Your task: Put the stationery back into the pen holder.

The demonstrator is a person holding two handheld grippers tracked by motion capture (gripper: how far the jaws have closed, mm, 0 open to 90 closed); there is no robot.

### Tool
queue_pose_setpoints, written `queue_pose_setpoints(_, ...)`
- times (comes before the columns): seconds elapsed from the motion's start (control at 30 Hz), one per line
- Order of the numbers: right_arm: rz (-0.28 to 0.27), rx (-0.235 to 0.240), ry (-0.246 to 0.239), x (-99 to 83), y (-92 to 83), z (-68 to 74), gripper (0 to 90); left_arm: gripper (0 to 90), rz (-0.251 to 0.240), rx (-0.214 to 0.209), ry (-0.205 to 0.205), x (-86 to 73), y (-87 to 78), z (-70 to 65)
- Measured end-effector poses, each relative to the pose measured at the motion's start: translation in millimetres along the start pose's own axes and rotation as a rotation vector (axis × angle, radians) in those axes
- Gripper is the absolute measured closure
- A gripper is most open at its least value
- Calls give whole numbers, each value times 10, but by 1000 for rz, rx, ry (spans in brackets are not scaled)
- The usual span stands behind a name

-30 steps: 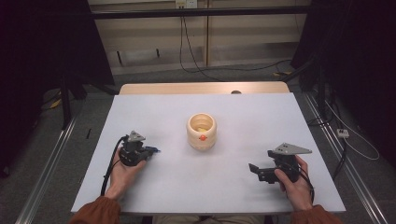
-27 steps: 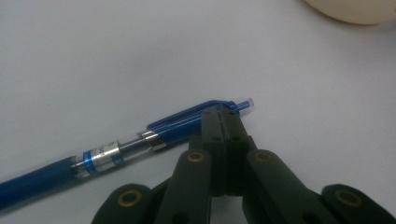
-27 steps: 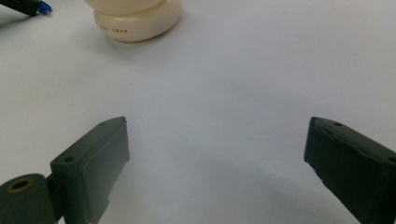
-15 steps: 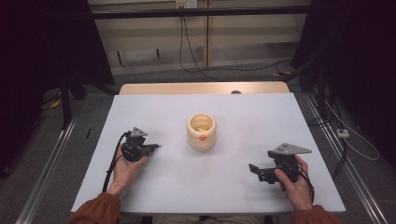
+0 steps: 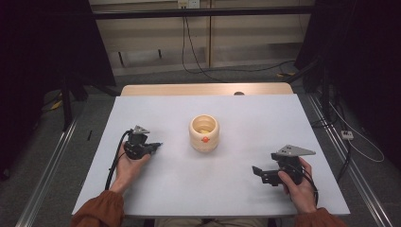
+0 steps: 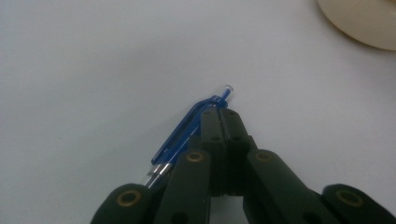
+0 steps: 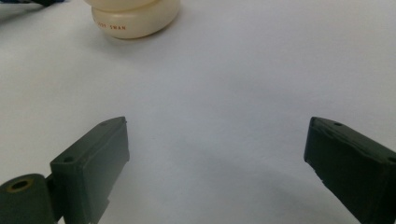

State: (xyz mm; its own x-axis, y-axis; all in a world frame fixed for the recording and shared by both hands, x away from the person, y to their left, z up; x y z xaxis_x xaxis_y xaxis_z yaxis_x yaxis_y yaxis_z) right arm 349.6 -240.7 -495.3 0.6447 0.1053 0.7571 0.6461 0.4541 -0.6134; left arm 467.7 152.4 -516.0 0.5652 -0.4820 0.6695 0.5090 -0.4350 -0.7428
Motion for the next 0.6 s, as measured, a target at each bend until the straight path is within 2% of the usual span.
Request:
queue_pose_setpoints(0.07,2,2,1,0,5,0,62,897,5,-10,-14,7,11,25)
queue_pose_setpoints(0.33,6,2,0,-3,14,1,62,900,0,13,-38,61,62,106)
queue_pose_setpoints(0.5,8,4,-1,-8,13,5,63,890,-17,1,-68,68,80,132)
queue_pose_setpoints(0.6,9,6,-2,-12,12,6,62,885,-15,-7,-69,63,74,141)
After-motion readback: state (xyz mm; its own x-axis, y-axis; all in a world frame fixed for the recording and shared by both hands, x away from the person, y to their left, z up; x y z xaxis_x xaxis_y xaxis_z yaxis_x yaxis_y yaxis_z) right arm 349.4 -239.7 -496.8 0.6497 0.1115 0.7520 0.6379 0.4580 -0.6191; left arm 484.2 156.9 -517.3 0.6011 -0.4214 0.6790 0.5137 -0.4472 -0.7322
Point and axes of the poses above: each handheld gripper's, and its own axes: y roughly forward along the jaws, x roughly out of its top, z roughly to its left, the point moved 8 cm from there along y, roughly forward along the jaws, and after that the axes turned 6 degrees about y, right-handed, at the moved point
